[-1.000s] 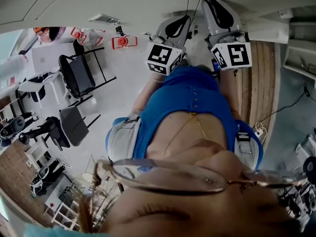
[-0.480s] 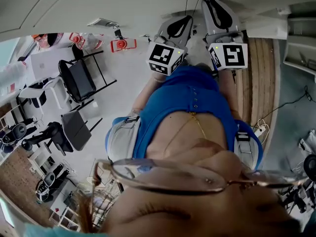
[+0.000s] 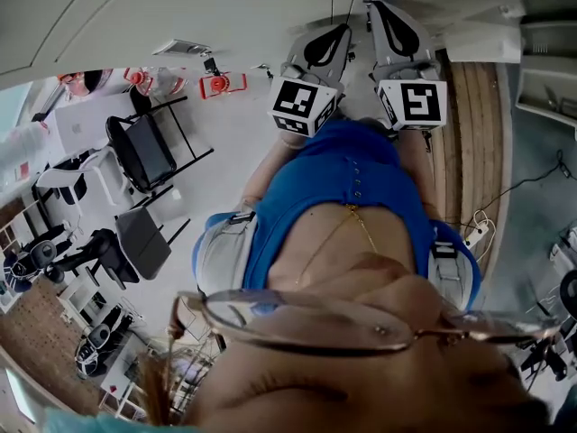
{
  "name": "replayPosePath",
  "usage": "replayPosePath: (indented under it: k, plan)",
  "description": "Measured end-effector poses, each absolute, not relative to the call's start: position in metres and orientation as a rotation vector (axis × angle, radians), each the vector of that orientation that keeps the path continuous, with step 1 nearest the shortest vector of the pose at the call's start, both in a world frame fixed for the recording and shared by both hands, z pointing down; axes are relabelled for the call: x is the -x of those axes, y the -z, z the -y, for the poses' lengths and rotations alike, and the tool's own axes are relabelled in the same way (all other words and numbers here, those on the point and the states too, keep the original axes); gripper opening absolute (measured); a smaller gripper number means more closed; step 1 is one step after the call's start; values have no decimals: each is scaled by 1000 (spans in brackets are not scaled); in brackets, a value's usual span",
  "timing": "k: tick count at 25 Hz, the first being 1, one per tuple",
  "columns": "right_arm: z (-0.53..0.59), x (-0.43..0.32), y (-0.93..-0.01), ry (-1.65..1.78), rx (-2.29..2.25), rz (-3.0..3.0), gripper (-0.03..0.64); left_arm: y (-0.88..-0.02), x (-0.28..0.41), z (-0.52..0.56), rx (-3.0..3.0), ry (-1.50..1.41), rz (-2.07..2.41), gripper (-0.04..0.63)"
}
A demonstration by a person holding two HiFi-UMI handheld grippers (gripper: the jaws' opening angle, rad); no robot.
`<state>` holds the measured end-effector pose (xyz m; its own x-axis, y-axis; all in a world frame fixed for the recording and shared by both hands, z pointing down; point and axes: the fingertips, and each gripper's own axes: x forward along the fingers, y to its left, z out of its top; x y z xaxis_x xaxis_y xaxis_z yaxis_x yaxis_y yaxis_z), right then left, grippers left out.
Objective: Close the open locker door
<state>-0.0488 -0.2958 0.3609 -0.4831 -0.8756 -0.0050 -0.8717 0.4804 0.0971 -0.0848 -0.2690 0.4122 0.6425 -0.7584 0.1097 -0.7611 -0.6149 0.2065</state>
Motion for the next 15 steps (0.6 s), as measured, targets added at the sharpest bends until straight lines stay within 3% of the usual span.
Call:
replayPosePath:
  k: [15]
  plan:
    - [283, 25, -379, 73, -1552, 2598, 3, -402, 72, 268, -2611, -11, 1322, -2]
